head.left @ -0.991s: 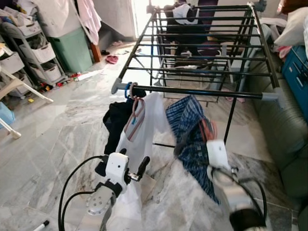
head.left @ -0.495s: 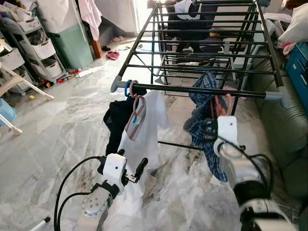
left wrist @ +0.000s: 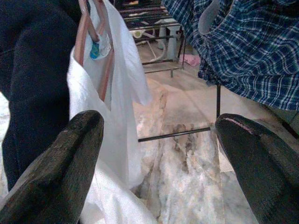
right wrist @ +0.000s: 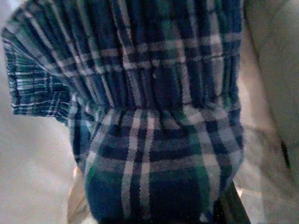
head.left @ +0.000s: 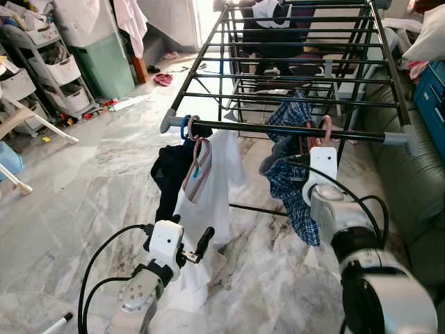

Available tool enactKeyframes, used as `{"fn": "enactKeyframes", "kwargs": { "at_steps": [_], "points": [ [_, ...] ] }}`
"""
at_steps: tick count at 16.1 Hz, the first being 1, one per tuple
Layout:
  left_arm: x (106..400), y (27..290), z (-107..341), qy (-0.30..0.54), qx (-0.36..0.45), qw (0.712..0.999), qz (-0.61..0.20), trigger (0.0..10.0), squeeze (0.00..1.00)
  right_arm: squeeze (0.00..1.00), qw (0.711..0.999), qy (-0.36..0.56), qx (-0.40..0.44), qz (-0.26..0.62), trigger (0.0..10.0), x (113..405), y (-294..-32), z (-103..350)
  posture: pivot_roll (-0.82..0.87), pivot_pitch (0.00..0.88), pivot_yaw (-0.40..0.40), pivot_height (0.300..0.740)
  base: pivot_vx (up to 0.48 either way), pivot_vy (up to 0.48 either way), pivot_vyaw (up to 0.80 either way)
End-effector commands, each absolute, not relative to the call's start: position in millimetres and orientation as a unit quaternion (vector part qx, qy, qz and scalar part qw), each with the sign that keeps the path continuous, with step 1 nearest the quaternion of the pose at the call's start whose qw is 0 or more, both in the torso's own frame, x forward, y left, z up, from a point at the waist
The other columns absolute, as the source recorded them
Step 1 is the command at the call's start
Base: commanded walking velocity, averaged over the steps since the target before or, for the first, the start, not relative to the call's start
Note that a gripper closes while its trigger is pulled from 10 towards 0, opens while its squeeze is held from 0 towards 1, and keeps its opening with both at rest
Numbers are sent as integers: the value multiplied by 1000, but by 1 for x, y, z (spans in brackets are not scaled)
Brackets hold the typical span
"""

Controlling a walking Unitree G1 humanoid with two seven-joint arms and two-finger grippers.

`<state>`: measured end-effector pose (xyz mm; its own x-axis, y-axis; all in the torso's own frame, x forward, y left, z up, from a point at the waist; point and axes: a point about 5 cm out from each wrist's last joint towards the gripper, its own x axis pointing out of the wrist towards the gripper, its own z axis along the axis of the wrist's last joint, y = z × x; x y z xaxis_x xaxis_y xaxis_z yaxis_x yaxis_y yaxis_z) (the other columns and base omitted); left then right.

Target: Hang hanger

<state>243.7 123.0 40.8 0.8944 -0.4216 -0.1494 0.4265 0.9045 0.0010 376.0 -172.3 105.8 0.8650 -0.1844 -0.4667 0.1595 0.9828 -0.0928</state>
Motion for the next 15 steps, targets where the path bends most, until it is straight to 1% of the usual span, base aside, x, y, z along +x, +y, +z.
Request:
{"fn": "enactKeyframes", "kwargs": {
  "at_steps": [1, 4, 10, 15],
  "points": [
    [243, 125, 43, 73, 23, 974, -213, 10000, 0, 0, 966, 241, -17, -90, 10000, 381, -169, 114, -121, 14, 76, 740, 0, 0, 0],
    [243, 126, 43, 77, 24, 974, -214, 10000, 0, 0, 962, 256, -8, -96, 10000, 383, -169, 113, -117, 15, 74, 740, 0, 0, 0],
    [242, 127, 38, 91, 28, 972, -214, 10000, 0, 0, 949, 294, -19, -108, 10000, 382, -172, 108, -108, 16, 72, 740, 0, 0, 0],
    [243, 127, 36, 96, 30, 971, -216, 10000, 0, 0, 949, 295, -1, -108, 10000, 382, -177, 108, -107, 13, 72, 740, 0, 0, 0]
  ]
}}
